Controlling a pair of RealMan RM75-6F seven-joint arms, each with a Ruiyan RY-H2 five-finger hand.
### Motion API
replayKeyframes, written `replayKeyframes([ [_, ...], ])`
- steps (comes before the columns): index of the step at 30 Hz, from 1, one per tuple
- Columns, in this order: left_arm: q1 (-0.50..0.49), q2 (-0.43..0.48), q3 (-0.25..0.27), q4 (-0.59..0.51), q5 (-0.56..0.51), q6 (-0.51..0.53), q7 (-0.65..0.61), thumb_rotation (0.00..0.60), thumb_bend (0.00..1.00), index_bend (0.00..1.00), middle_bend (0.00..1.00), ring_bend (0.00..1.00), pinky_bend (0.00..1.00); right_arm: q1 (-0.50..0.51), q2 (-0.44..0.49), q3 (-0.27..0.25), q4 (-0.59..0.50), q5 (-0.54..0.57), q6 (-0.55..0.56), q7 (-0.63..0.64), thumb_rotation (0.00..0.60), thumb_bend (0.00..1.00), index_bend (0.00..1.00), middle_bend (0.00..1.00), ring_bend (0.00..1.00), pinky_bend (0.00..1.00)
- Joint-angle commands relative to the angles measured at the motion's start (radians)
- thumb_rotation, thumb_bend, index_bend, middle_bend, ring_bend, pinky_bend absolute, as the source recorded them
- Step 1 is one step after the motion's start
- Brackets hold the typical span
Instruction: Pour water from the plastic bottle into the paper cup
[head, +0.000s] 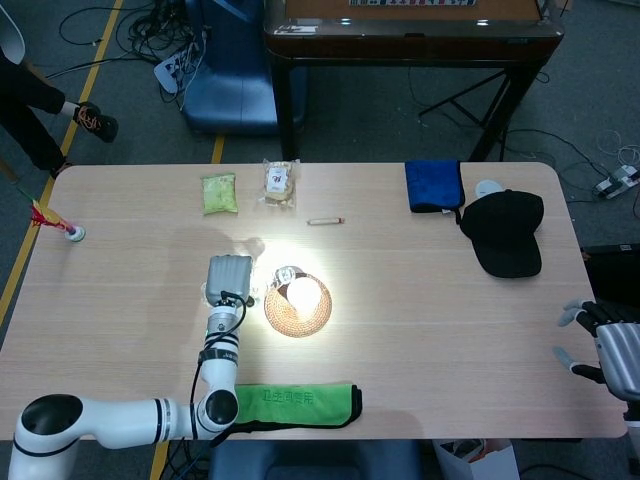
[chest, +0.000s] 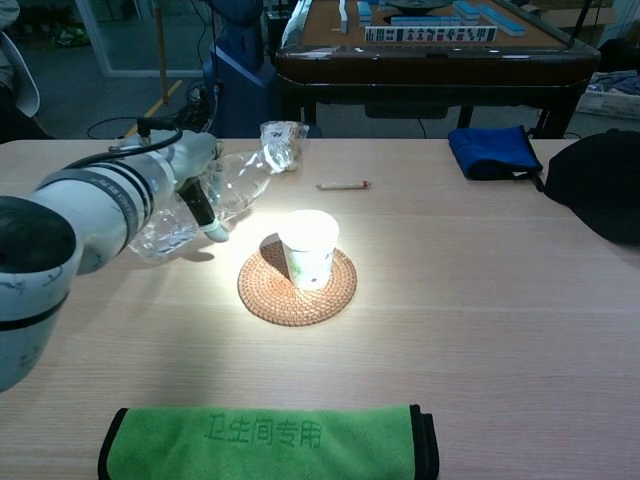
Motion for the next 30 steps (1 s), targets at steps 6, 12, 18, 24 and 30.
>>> replayKeyframes([
  [6, 0.121, 0.056, 0.002, -0.039, 0.077, -0.001, -0.256, 0.600, 0.03, 0.71, 0.82, 0.56, 0.65, 0.003, -0.004, -0.001, -0.001, 0.002, -0.006, -0.011, 0.600, 0.19, 0.49, 0.34, 0.36, 0.43],
  [12, 0.186, 0.071, 0.001, -0.031, 0.146, -0.001, -0.430, 0.600, 0.03, 0.71, 0.82, 0.56, 0.65, 0.003, -0.006, -0.001, -0.001, 0.005, -0.008, -0.015, 0.600, 0.19, 0.49, 0.34, 0.36, 0.43],
  [18, 0.240, 0.080, -0.012, -0.035, 0.170, 0.000, -0.557, 0.600, 0.03, 0.71, 0.82, 0.56, 0.65, 0.004, -0.008, -0.002, -0.002, 0.005, -0.011, -0.023, 0.600, 0.19, 0.49, 0.34, 0.36, 0.43],
  [24, 0.293, 0.083, 0.014, -0.019, 0.223, 0.014, -0.649, 0.600, 0.03, 0.71, 0.82, 0.56, 0.65, 0.006, -0.011, -0.004, -0.004, 0.003, -0.015, -0.036, 0.600, 0.19, 0.49, 0.34, 0.36, 0.43],
  [30, 0.343, 0.062, -0.005, 0.003, 0.231, 0.005, -0.779, 0.600, 0.03, 0.71, 0.82, 0.56, 0.62, 0.007, -0.012, -0.006, -0.006, 0.005, -0.020, -0.044, 0.600, 0.19, 0.49, 0.34, 0.36, 0.43],
])
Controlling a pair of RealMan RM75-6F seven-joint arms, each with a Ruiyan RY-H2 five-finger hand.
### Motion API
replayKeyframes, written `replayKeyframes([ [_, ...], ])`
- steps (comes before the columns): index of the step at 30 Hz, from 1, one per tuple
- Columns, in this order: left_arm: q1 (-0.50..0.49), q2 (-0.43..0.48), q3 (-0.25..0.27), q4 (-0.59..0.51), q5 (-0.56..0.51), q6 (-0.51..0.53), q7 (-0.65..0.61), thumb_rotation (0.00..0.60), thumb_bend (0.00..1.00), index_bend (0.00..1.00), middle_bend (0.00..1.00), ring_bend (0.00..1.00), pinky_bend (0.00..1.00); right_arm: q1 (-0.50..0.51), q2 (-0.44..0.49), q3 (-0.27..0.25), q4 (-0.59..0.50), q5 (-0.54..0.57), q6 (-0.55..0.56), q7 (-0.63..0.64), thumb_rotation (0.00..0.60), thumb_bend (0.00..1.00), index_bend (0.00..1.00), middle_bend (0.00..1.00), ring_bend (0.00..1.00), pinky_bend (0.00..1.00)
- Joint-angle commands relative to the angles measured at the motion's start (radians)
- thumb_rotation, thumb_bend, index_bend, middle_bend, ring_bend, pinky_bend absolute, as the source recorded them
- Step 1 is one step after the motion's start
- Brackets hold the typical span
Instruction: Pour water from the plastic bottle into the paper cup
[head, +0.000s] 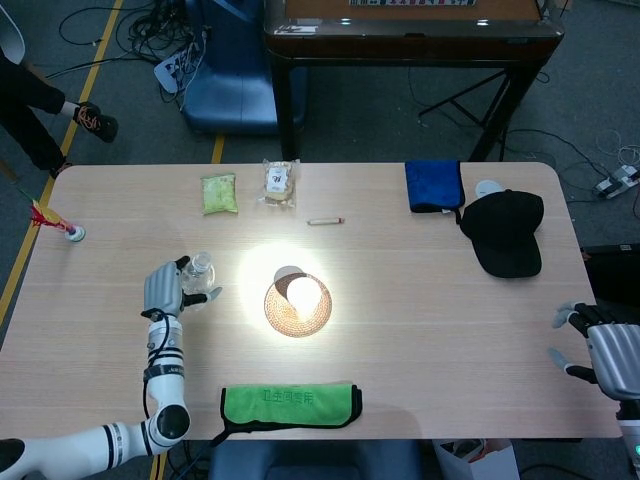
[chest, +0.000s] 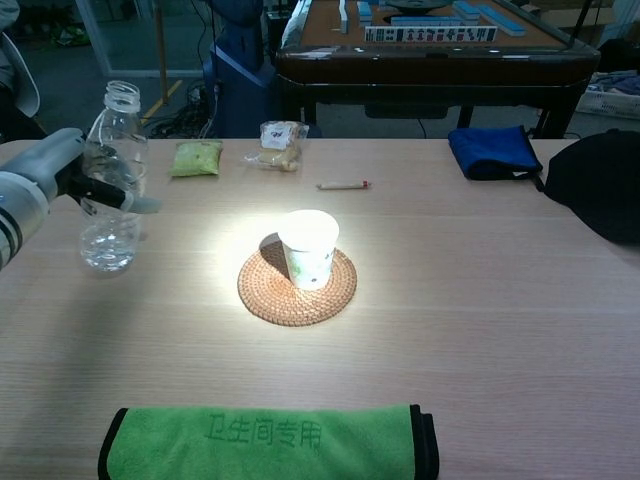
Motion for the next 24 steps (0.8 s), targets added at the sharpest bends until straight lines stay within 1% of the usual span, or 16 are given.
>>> replayKeyframes([
  [1, 0.035, -0.015, -0.010, 0.019, 0.008, -0.009, -0.072, 0.600, 0.03, 0.71, 0.82, 0.56, 0.61, 0.000, 0.000, 0.000, 0.000, 0.001, 0.000, -0.001, 0.600, 0.19, 0.49, 0.34, 0.36, 0.43],
  [9, 0.085, -0.055, -0.002, 0.081, 0.056, -0.019, -0.202, 0.600, 0.03, 0.72, 0.82, 0.56, 0.60, 0.000, 0.002, 0.001, -0.001, 0.005, -0.003, 0.000, 0.600, 0.19, 0.49, 0.34, 0.36, 0.43],
  [12, 0.100, -0.069, -0.001, 0.104, 0.076, -0.031, -0.253, 0.600, 0.03, 0.71, 0.82, 0.56, 0.57, -0.001, 0.003, 0.000, -0.003, 0.002, 0.000, -0.001, 0.600, 0.19, 0.49, 0.34, 0.36, 0.43],
  [19, 0.127, -0.089, 0.002, 0.148, 0.104, -0.055, -0.323, 0.600, 0.03, 0.70, 0.81, 0.56, 0.57, -0.003, 0.005, 0.000, -0.003, 0.000, 0.007, 0.002, 0.600, 0.19, 0.49, 0.34, 0.36, 0.43],
  [22, 0.138, -0.095, 0.002, 0.164, 0.123, -0.067, -0.360, 0.600, 0.03, 0.68, 0.79, 0.55, 0.56, -0.003, 0.005, 0.000, -0.004, -0.001, 0.008, 0.002, 0.600, 0.19, 0.49, 0.34, 0.36, 0.43],
  [24, 0.149, -0.092, 0.006, 0.168, 0.148, -0.081, -0.403, 0.600, 0.03, 0.66, 0.74, 0.53, 0.55, -0.003, 0.005, 0.000, -0.003, 0.000, 0.008, 0.002, 0.600, 0.19, 0.49, 0.34, 0.36, 0.43],
])
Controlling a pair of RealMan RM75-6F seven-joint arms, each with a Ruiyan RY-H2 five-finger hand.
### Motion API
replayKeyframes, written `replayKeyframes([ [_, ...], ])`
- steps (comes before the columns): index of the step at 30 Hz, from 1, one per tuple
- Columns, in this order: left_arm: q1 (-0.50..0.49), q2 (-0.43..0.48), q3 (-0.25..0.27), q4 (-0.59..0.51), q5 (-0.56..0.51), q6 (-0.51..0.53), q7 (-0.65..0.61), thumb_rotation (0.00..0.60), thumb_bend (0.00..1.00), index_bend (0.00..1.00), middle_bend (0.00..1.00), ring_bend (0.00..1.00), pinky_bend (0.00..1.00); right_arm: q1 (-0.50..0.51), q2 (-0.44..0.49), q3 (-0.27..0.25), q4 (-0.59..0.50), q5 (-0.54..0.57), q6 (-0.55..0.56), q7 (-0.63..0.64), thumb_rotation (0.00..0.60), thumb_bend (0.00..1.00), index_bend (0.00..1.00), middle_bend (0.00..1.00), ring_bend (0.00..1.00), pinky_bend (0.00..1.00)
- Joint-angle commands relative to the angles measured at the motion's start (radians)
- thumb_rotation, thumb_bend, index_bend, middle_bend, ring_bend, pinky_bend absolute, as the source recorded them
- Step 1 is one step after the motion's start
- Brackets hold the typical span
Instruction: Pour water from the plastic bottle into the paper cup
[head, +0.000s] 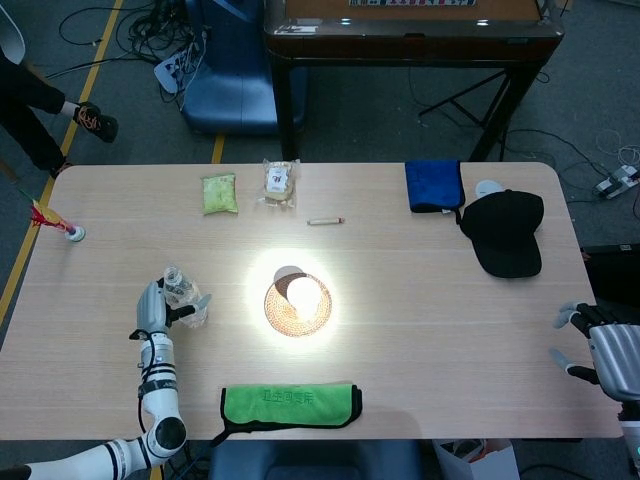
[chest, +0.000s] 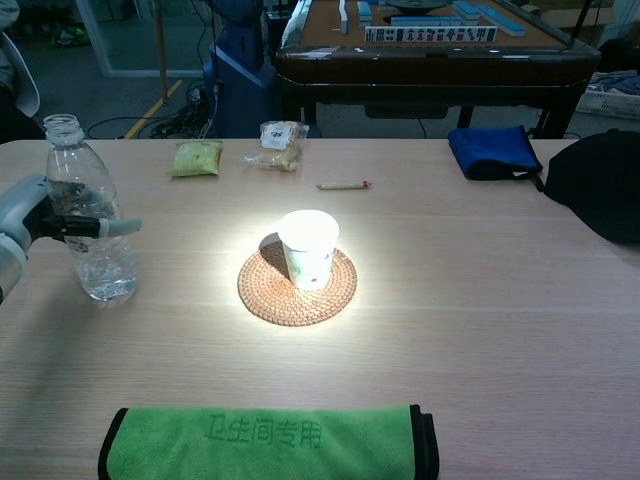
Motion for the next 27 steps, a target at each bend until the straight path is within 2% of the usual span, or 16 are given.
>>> replayKeyframes([
  [1, 0.019, 0.002, 0.005, 0.012, 0.040, -0.027, -0.066, 0.600, 0.03, 0.65, 0.72, 0.51, 0.55, 0.000, -0.001, 0.000, 0.000, 0.002, -0.001, 0.000, 0.600, 0.19, 0.49, 0.34, 0.36, 0.43],
  [8, 0.042, 0.037, 0.018, -0.003, 0.079, -0.096, -0.140, 0.600, 0.03, 0.49, 0.45, 0.33, 0.43, 0.003, -0.001, 0.000, 0.002, 0.003, -0.007, -0.002, 0.600, 0.19, 0.49, 0.34, 0.36, 0.43],
  [15, 0.054, 0.063, 0.033, -0.018, 0.070, -0.132, -0.116, 0.600, 0.03, 0.32, 0.29, 0.22, 0.33, 0.004, -0.002, 0.000, 0.001, 0.005, -0.010, -0.004, 0.600, 0.19, 0.49, 0.34, 0.36, 0.43],
  [20, 0.063, 0.071, 0.037, -0.028, 0.081, -0.132, -0.116, 0.600, 0.03, 0.17, 0.25, 0.20, 0.32, 0.005, -0.002, 0.000, 0.001, 0.008, -0.014, -0.004, 0.600, 0.19, 0.49, 0.34, 0.36, 0.43],
  [27, 0.080, 0.113, 0.050, -0.095, 0.085, -0.134, -0.087, 0.600, 0.03, 0.02, 0.21, 0.16, 0.29, 0.004, -0.001, -0.001, -0.002, 0.007, -0.013, -0.009, 0.600, 0.19, 0.49, 0.34, 0.36, 0.43],
])
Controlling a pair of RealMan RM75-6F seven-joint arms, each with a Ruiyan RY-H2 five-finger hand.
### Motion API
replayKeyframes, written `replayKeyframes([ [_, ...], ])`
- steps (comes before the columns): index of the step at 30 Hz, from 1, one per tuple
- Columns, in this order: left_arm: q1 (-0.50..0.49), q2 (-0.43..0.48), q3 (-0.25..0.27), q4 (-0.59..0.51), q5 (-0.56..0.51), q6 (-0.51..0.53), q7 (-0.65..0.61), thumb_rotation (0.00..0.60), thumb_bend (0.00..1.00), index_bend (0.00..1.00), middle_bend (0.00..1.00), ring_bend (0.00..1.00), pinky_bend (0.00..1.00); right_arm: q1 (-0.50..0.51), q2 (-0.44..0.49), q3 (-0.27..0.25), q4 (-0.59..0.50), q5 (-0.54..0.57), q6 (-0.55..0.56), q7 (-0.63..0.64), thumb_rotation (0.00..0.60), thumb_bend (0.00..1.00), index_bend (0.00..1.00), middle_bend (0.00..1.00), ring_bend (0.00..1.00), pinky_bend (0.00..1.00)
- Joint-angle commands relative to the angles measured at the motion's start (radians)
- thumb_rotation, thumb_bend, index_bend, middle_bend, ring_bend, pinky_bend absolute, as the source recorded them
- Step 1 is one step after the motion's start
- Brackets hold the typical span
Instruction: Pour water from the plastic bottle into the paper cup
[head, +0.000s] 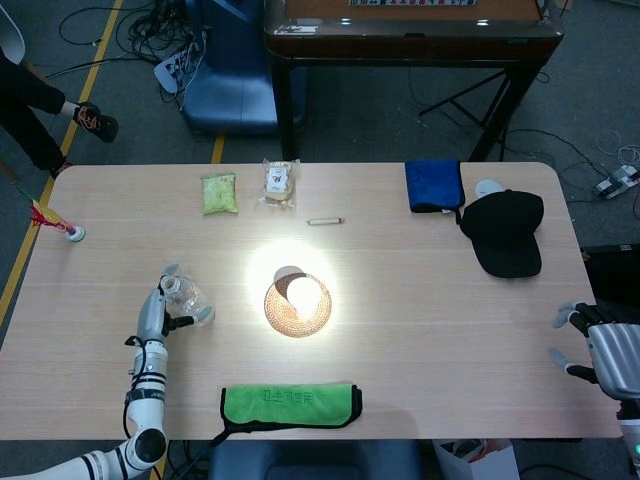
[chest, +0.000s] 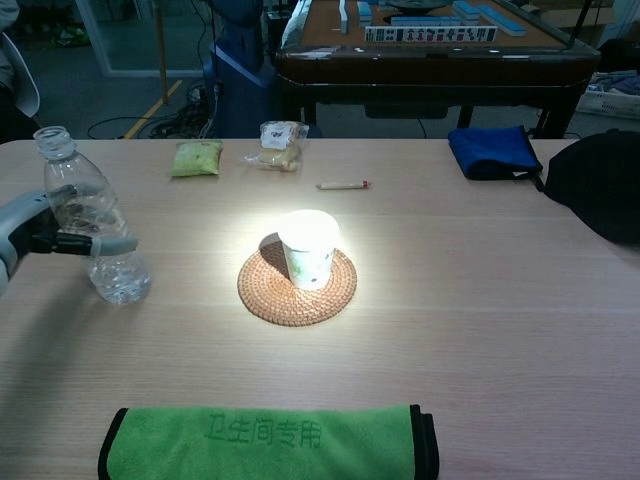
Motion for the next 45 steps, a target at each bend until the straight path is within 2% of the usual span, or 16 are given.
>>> replayKeyframes([
  [1, 0.011, 0.030, 0.007, -0.044, -0.003, 0.001, 0.024, 0.600, 0.03, 0.01, 0.20, 0.15, 0.29, -0.001, 0.000, -0.001, -0.001, -0.002, 0.002, -0.002, 0.600, 0.19, 0.49, 0.34, 0.36, 0.43],
  [8, 0.044, 0.117, 0.039, -0.156, 0.012, 0.012, 0.069, 0.600, 0.03, 0.00, 0.18, 0.14, 0.27, -0.003, 0.000, -0.001, -0.006, -0.003, 0.006, -0.011, 0.600, 0.19, 0.49, 0.34, 0.36, 0.43],
  [12, 0.066, 0.186, 0.074, -0.220, 0.025, 0.013, 0.107, 0.600, 0.03, 0.00, 0.16, 0.14, 0.27, -0.001, -0.003, -0.003, -0.006, -0.004, 0.002, -0.021, 0.600, 0.19, 0.49, 0.34, 0.36, 0.43],
  [27, 0.145, 0.388, 0.188, -0.255, 0.155, 0.031, 0.114, 0.600, 0.03, 0.01, 0.12, 0.10, 0.27, 0.003, -0.020, -0.001, -0.013, 0.012, -0.012, -0.077, 0.600, 0.19, 0.49, 0.34, 0.36, 0.43],
  [35, 0.193, 0.424, 0.274, -0.182, 0.346, 0.132, 0.131, 0.600, 0.03, 0.23, 0.20, 0.13, 0.31, 0.003, -0.027, -0.003, -0.022, 0.011, -0.012, -0.113, 0.600, 0.19, 0.49, 0.34, 0.36, 0.43],
  [40, 0.218, 0.406, 0.367, -0.060, 0.519, 0.208, 0.188, 0.600, 0.03, 0.32, 0.28, 0.17, 0.33, -0.002, -0.030, -0.002, -0.027, 0.013, -0.001, -0.132, 0.600, 0.19, 0.49, 0.34, 0.36, 0.43],
  [45, 0.239, 0.399, 0.396, -0.007, 0.588, 0.248, 0.142, 0.600, 0.03, 0.38, 0.35, 0.23, 0.39, -0.006, -0.032, 0.002, -0.030, 0.020, 0.005, -0.145, 0.600, 0.19, 0.49, 0.34, 0.36, 0.43],
])
